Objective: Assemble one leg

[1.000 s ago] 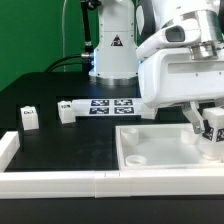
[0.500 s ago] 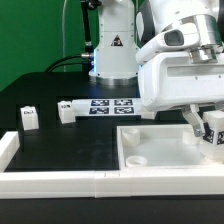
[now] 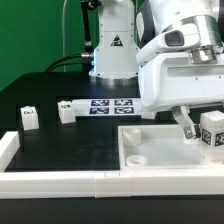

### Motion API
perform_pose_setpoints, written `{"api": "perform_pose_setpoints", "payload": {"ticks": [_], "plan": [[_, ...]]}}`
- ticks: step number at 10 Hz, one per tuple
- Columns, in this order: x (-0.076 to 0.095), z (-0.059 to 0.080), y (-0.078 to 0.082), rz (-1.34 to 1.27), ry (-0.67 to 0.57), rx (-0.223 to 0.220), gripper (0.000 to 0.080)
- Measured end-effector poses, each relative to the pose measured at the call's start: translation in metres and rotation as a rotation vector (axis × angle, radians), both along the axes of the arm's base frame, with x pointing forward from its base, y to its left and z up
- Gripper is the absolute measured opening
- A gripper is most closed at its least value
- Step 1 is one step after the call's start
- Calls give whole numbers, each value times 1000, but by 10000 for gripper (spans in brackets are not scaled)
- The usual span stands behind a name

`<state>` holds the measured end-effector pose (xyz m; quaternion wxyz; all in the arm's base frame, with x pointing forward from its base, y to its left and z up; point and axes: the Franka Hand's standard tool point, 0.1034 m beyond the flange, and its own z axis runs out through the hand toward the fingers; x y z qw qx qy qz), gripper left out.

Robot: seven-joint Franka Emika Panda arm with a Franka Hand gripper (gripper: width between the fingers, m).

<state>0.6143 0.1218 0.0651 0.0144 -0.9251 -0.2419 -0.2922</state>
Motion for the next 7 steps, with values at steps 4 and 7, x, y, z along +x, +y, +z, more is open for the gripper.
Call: {"api": "perform_pose_setpoints", "payload": {"ticks": [4,7], "plan": [[0,0,0,0,0,0,649],[6,27,8,-2,17,-1,649]]}}
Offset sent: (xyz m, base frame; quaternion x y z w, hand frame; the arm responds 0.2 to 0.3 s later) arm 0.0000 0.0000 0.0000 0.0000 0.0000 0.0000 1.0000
